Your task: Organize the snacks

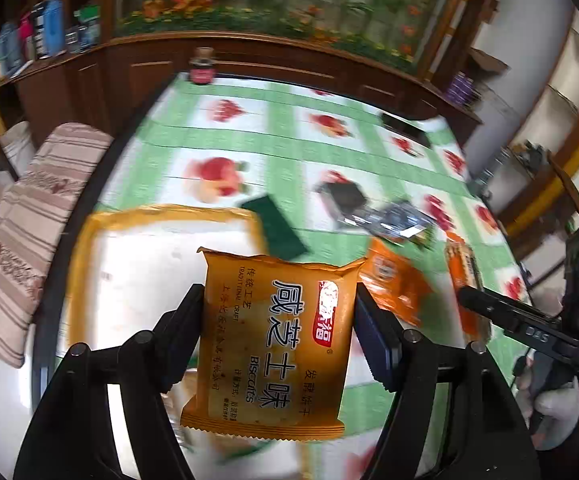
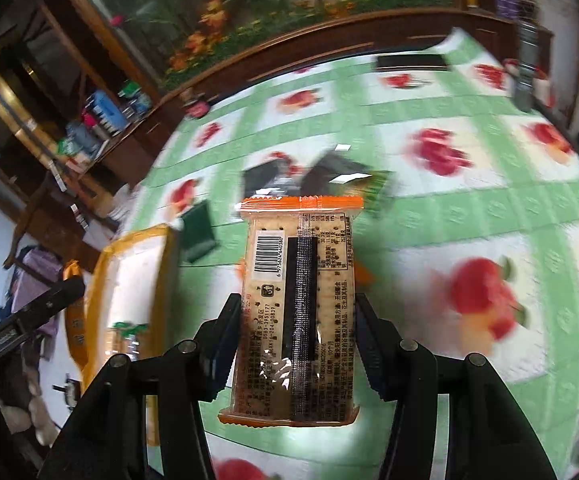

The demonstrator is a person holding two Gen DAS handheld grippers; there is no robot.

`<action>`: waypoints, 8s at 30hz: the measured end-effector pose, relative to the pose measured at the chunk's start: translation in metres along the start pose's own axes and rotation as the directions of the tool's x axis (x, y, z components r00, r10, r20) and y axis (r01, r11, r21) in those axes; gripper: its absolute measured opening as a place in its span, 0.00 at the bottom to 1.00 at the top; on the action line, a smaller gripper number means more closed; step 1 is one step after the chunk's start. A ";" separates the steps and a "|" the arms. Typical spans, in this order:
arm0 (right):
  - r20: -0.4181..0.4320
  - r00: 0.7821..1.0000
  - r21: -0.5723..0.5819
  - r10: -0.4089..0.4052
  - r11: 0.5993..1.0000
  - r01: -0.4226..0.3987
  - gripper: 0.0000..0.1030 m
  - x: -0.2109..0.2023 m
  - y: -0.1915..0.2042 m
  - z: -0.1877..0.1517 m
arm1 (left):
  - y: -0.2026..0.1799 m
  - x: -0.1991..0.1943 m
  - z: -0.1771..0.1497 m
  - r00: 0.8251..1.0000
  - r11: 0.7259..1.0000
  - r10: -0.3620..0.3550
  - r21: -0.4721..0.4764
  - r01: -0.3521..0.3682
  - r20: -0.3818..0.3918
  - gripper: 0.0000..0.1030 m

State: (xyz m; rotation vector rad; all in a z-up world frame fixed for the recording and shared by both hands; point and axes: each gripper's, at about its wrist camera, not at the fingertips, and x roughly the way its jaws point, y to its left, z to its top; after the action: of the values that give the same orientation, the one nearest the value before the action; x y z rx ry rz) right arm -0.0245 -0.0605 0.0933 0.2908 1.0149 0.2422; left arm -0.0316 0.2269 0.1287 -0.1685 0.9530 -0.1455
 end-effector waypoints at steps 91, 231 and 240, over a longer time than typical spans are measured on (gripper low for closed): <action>0.084 0.989 0.180 0.125 0.974 -0.139 0.59 -0.065 -0.094 -0.026 | -0.164 -0.015 -0.021 0.969 0.971 -0.239 -0.017 0.238 -0.064 0.68; -0.098 0.986 0.262 -0.136 0.952 0.158 0.52 0.024 -0.091 -0.049 | -0.163 0.178 -0.004 0.954 0.846 -0.015 0.504 0.172 -0.300 0.46; -0.078 0.994 0.237 -0.073 0.967 0.089 0.51 0.009 -0.092 -0.048 | -0.152 0.126 0.000 0.959 0.910 -0.124 0.356 0.212 -0.256 0.45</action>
State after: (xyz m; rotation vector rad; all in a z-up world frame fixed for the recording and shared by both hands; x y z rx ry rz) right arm -0.0554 -0.1380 0.0304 0.4625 1.1236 0.0543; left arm 0.0327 0.0532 0.0600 0.1296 1.1197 -0.5165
